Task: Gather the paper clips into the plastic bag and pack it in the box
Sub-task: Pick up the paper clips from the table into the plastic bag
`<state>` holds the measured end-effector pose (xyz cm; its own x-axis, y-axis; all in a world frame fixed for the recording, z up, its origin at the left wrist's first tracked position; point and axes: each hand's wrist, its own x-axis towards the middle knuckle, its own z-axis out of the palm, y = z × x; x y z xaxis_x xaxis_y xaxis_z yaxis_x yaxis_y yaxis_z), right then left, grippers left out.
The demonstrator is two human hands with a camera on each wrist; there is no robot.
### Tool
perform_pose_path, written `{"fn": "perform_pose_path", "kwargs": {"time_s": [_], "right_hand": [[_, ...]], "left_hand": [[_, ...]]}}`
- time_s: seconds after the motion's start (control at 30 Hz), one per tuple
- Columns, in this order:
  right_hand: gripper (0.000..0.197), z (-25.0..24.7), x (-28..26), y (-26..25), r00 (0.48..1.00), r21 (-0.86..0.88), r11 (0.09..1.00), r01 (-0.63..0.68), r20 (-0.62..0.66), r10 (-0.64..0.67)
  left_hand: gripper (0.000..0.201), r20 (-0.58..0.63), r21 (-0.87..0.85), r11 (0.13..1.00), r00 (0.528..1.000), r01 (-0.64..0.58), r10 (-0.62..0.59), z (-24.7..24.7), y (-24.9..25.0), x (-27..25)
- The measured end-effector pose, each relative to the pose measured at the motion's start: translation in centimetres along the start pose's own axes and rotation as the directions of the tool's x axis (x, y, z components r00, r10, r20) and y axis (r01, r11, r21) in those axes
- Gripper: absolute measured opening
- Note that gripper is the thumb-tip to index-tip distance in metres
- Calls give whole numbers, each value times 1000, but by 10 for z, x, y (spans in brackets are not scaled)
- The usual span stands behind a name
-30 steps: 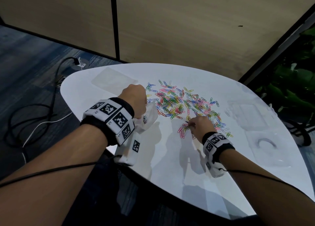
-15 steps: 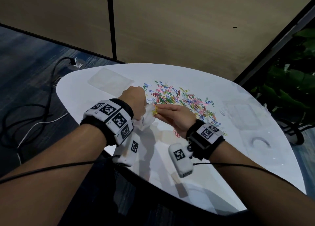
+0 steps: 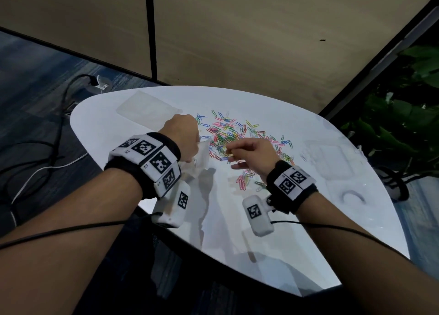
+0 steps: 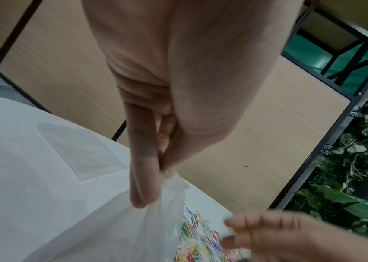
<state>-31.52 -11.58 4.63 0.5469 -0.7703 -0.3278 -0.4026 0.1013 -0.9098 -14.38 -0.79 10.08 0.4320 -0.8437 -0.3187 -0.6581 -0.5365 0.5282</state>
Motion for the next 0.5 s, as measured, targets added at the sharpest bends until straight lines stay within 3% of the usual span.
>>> {"fn": "perform_pose_path", "kwargs": {"time_s": [0.03, 0.07, 0.13, 0.2, 0.23, 0.33, 0.5], "right_hand": [[23, -18, 4, 8, 997, -108, 991, -78, -15, 76], [41, -34, 7, 21, 982, -272, 944, -189, -35, 186], [87, -58, 9, 49, 915, -593, 711, -377, -121, 384], [121, -64, 6, 75, 890, -761, 519, -390, -166, 425], [126, -62, 5, 86, 904, -787, 499, -363, -167, 394], [109, -47, 7, 101, 954, -747, 596, -294, -199, 222], [75, -16, 32, 96, 969, -676, 703, -222, -236, 79]], "left_hand": [[21, -5, -5, 1000, 1000, 2, -2, -1, -1, -1], [22, -6, -4, 1000, 1000, 2, -2, -2, -1, -2], [23, -5, 4, 1000, 1000, 0, 0, -3, -2, -3], [24, -2, 8, 1000, 1000, 3, -3, -4, -2, -3], [24, -1, 11, 1000, 1000, 2, -2, -4, -2, -4], [24, 1, 22, 1000, 1000, -3, 3, -3, -2, -4], [26, -2, 8, 1000, 1000, 7, -7, -4, -7, -3]]}}
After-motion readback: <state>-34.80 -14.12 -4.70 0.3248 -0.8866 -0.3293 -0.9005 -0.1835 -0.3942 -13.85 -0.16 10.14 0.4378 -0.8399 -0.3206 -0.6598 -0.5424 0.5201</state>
